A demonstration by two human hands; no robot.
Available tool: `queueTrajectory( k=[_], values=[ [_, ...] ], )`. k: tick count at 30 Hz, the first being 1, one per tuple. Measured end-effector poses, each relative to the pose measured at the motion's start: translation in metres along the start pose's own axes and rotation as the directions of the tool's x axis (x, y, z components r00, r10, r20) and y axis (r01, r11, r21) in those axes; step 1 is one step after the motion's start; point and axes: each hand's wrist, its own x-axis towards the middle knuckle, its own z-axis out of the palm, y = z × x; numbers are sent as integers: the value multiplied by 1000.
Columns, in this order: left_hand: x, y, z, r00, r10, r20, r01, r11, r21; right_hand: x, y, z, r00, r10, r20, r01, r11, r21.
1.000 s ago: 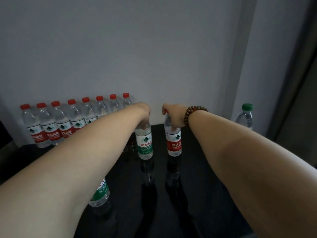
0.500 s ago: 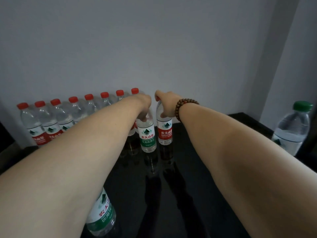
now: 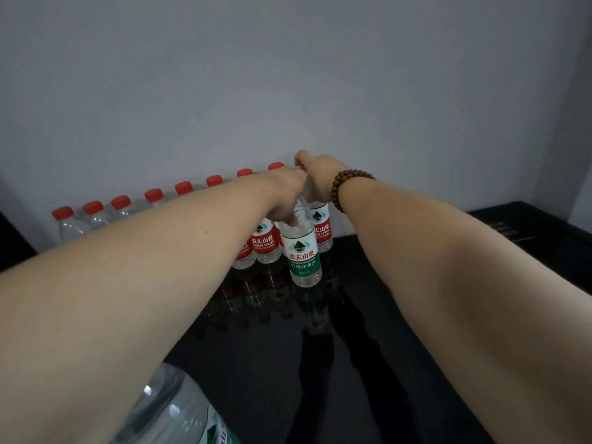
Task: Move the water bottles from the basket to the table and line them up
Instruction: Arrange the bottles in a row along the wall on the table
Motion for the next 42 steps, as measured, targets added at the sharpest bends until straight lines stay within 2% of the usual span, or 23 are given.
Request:
queueTrajectory(
  k=[5, 9, 12, 15, 17, 19, 28, 34, 40, 42],
  values=[
    [11, -3, 3, 1000, 23, -3, -22, 1000, 6, 2, 2, 3, 1000, 12, -10, -11, 998, 62],
    [18, 1, -6, 999, 30, 31, -30, 1000, -2, -18, 16, 2, 993, 115, -14, -106, 952, 286],
    [29, 18, -13, 997, 56, 48, -52, 996, -71, -56, 44, 16, 954, 297, -34, -257, 871, 418],
    [39, 43, -21, 997, 73, 33, -68, 986, -150, -106, 60, 52, 873, 487, 5, -417, 743, 523],
    [47, 61, -25, 996, 88, 7, -86, 985, -148, -129, 66, 72, 813, 582, 30, -476, 634, 609],
    [59, 73, -25, 997, 72, -30, -75, 990, -119, -142, 74, 84, 777, 629, 28, -495, 582, 645],
    [104, 79, -18, 993, -114, -16, 114, 993, -23, -141, 95, 101, 730, 684, 9, -534, 562, 632],
    [118, 79, -20, 989, -145, 14, 145, 989, 30, -141, 98, 104, 731, 682, -14, -526, 577, 624],
    [107, 77, -21, 987, -160, -2, 160, 986, -50, -140, 97, 102, 739, 674, 10, -523, 564, 639],
    [94, 76, -25, 986, -157, -55, 151, 984, -98, -142, 97, 98, 735, 678, 12, -523, 554, 648]
  ],
)
